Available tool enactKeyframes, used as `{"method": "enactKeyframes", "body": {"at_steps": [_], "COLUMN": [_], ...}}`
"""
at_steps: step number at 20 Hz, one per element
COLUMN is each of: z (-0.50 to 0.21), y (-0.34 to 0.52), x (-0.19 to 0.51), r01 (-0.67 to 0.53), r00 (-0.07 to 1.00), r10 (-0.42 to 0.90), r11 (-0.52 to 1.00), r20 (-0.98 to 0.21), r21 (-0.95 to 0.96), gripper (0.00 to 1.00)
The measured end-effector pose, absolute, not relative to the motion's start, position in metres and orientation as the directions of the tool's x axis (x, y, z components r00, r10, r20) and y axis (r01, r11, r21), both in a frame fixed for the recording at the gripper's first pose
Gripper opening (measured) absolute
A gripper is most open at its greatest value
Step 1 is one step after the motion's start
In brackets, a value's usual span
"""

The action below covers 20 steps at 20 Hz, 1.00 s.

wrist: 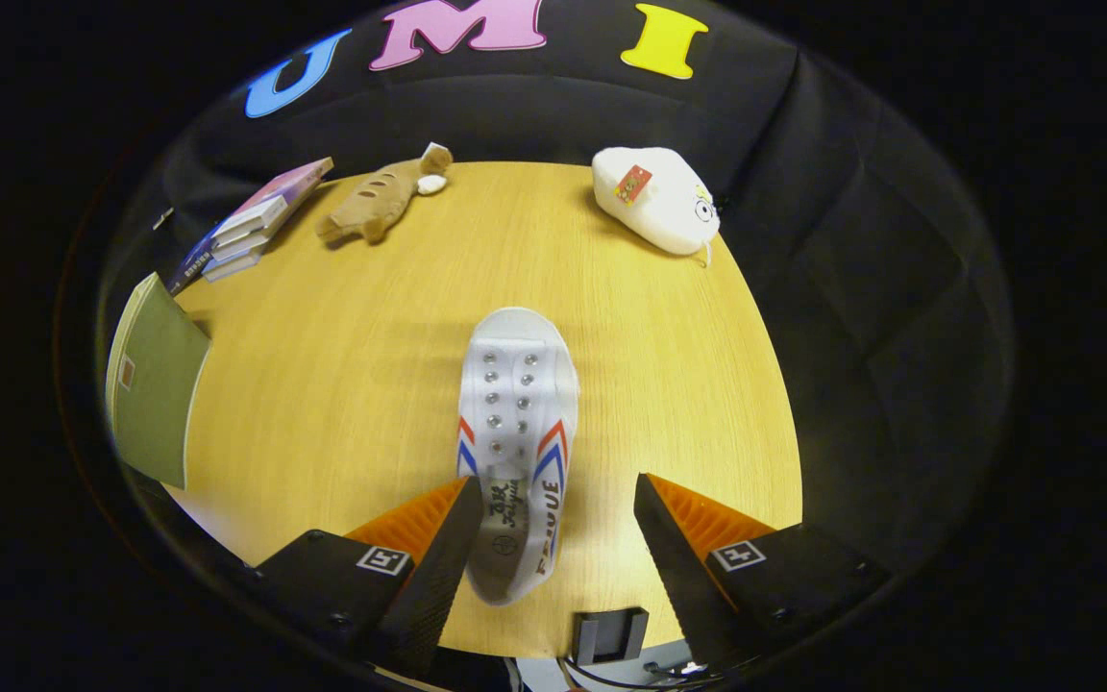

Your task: Open the storage box then place both shoes into the box .Put the left shoe in first, then the right shoe, with the right side of both shoes facing outward in a uniform manner.

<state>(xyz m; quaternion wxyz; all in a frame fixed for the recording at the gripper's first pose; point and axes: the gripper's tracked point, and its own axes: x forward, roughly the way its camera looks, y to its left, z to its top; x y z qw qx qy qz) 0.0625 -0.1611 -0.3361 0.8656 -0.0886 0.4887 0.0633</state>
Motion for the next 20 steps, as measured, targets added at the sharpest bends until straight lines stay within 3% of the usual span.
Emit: {"method": "enactKeyframes", "body": {"at_steps": [7,9,11,12,15,17,20], "z": [-0.379,-0.384,-0.386,-0.386,-0.384,-0.383,-0.378], "y": [-0.164,-0.155,-0.143,-0.145,-0.148,-0.15,-0.144], "x": [0.079,0.077,0.075,0.078,0.079,0.078,0.072], "r01": [-0.137,-0.15,-0.126,-0.122,-0.108,-0.091,-0.066], "r00": [0.424,0.41,0.41,0.42,0.43,0.442,0.432], "r10": [0.056,0.103,0.141,0.134,0.116,0.112,0.144], "r11": [0.991,0.988,0.987,0.988,0.991,0.993,0.99], "r20": [-0.904,-0.906,-0.901,-0.898,-0.895,-0.89,-0.89], "r21": [-0.003,0.044,0.097,0.091,0.077,0.079,0.128], "gripper": [0.97,0.89,0.62,0.4,0.34,0.14,0.06]}}
